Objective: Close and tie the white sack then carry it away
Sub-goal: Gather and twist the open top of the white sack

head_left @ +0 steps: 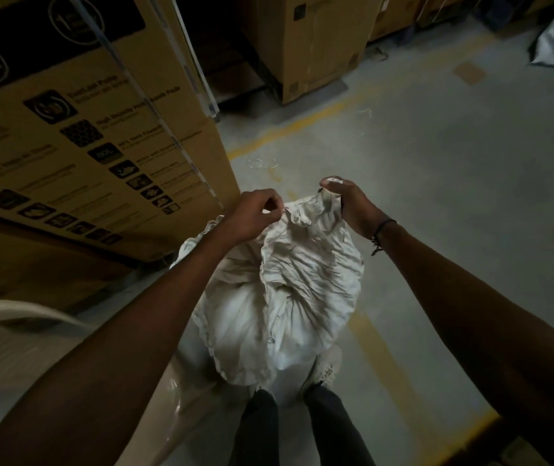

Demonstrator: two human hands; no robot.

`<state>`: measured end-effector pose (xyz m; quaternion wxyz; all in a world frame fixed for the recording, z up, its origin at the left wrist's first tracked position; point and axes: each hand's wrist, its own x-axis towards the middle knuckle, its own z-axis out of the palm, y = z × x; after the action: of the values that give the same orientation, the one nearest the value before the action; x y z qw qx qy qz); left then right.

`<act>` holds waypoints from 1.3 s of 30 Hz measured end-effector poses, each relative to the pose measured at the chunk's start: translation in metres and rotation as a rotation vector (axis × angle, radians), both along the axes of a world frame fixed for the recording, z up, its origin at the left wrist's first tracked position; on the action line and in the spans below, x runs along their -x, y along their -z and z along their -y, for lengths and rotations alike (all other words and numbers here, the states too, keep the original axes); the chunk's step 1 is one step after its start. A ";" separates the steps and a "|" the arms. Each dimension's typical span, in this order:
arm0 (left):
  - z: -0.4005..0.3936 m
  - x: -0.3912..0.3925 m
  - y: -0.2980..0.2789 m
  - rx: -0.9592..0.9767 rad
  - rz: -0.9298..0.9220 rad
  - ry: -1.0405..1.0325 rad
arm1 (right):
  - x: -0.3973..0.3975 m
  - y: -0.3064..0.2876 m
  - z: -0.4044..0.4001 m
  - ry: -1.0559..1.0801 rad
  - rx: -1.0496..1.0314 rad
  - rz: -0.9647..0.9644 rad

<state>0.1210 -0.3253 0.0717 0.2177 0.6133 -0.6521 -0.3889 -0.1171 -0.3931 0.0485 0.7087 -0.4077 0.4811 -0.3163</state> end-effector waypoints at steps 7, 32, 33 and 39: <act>0.028 0.010 0.002 0.038 -0.034 -0.051 | -0.014 0.008 -0.022 -0.274 0.370 -0.431; -0.028 -0.022 0.019 0.167 0.107 -0.278 | -0.038 0.048 0.014 0.012 0.165 -0.250; -0.024 -0.024 0.020 0.153 0.106 -0.280 | -0.039 0.049 0.013 -0.024 0.167 -0.243; -0.010 -0.030 0.020 0.072 0.275 -0.174 | -0.044 0.053 0.009 0.027 0.142 -0.144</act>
<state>0.1507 -0.3154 0.0516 0.1811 0.7067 -0.6337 -0.2572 -0.0729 -0.4019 -0.0048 0.6370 -0.4721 0.5127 -0.3292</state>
